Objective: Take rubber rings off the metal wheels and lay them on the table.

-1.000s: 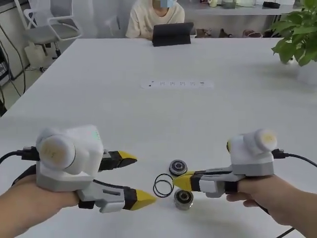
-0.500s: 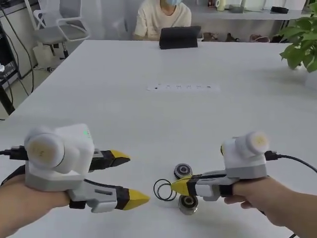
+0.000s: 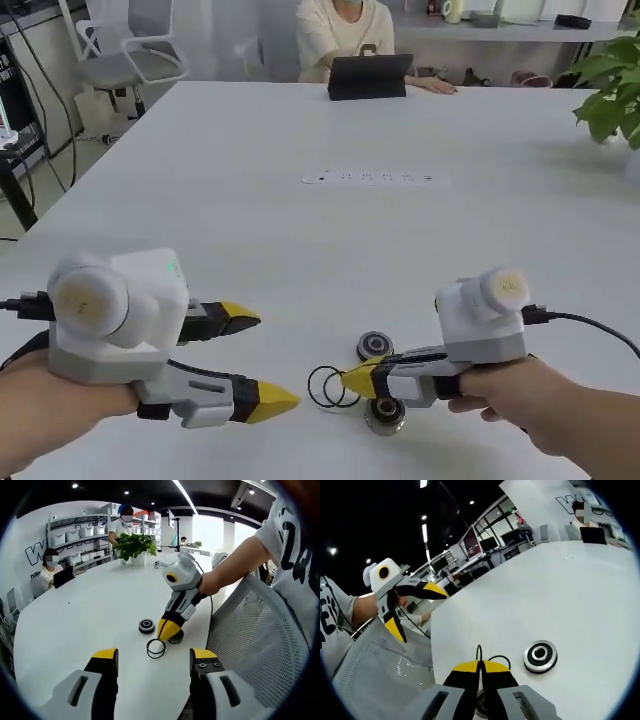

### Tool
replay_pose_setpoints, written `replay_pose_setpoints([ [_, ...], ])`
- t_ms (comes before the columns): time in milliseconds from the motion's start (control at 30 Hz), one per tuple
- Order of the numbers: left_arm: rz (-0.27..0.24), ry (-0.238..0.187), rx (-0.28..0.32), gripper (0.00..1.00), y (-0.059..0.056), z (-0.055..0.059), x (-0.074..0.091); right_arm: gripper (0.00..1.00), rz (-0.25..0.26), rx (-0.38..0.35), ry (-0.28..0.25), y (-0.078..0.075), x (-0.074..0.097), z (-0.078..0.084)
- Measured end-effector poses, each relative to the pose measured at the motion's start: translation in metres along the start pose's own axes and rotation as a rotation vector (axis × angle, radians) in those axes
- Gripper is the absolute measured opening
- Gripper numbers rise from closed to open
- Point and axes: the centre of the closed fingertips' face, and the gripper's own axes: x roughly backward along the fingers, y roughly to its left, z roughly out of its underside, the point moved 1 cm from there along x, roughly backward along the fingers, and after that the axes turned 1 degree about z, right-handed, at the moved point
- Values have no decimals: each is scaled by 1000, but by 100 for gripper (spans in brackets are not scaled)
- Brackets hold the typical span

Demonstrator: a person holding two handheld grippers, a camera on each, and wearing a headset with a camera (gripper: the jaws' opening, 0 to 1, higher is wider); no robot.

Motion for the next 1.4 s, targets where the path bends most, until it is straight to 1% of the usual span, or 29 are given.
replay_pose_setpoints([
  [167, 1, 3, 3, 55, 0, 1, -1, 0, 19, 27, 15, -2, -1, 3],
  [200, -1, 3, 1, 55, 0, 1, 0, 0, 31, 40, 17, -4, -1, 3],
  [367, -4, 5, 3, 55, 1, 2, 1, 0, 37, 48, 20, -6, -1, 4],
  [533, -5, 9, 7, 55, 2, 3, 1, 5, 50, 58, 32, -8, 0, 8],
  [667, -2, 9, 8, 55, 1, 4, 0, 9, 57, 72, 31, -9, 1, 8],
  [833, 1, 11, 7, 55, 0, 4, -1, 13, 53, 63, 27, -8, 2, 8],
  [1133, 1, 16, 9, 55, 1, 4, -1, 19, 53, 90, 26, -6, 5, 7],
  [1233, 2, 16, 7, 55, 2, 3, -2, 21, 55, 110, 32, -5, 5, 8],
  [1400, 2, 15, 5, 55, 1, 1, -3, 23, 52, 123, 19, -3, 7, 5],
])
